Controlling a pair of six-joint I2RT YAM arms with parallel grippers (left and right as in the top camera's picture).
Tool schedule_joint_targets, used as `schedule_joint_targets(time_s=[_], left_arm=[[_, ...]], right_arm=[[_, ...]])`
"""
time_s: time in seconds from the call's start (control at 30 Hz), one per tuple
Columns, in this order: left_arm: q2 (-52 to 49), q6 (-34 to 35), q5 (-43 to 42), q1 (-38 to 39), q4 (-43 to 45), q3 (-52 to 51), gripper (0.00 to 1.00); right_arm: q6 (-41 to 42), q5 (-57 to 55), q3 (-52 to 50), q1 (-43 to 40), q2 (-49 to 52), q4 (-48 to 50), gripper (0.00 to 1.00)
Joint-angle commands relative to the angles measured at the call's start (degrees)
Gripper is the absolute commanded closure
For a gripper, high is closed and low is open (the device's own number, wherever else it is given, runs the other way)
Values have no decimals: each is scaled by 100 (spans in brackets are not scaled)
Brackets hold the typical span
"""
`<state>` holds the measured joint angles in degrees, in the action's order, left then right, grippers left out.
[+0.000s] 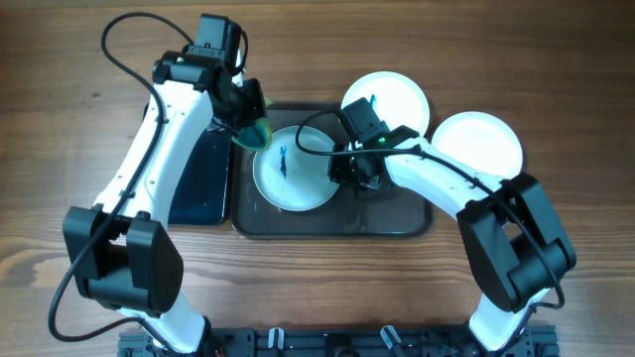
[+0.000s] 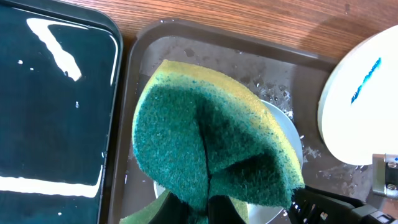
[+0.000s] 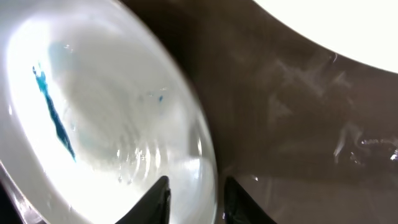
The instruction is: Clean dirty plates on tray and stack at the side
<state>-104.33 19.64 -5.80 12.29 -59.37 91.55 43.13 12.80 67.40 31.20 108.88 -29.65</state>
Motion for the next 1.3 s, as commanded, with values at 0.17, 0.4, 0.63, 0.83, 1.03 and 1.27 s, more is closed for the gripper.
schedule_joint_targets(time_s=[0.17, 0.4, 0.63, 0.83, 1.03, 1.27], left_arm=[[-48, 74, 35, 175, 87, 17, 96], [-48, 74, 35, 175, 94, 17, 96], [-52, 229, 2, 175, 160, -205, 96], [-96, 225, -337, 308, 1036, -1252, 96], [-494, 227, -332, 575, 1521, -1775, 96], [-1209, 225, -490, 588, 1711, -1784, 96]], right_arm=[[-1631, 55, 866, -199, 496, -455, 65], [-1639, 254, 957, -219, 778, -448, 86], [-1320, 485, 953, -219, 807, -452, 96], [-1307, 514, 940, -219, 807, -472, 96], [-1316, 527, 940, -219, 807, -472, 96], [-1331, 527, 940, -219, 807, -479, 96]])
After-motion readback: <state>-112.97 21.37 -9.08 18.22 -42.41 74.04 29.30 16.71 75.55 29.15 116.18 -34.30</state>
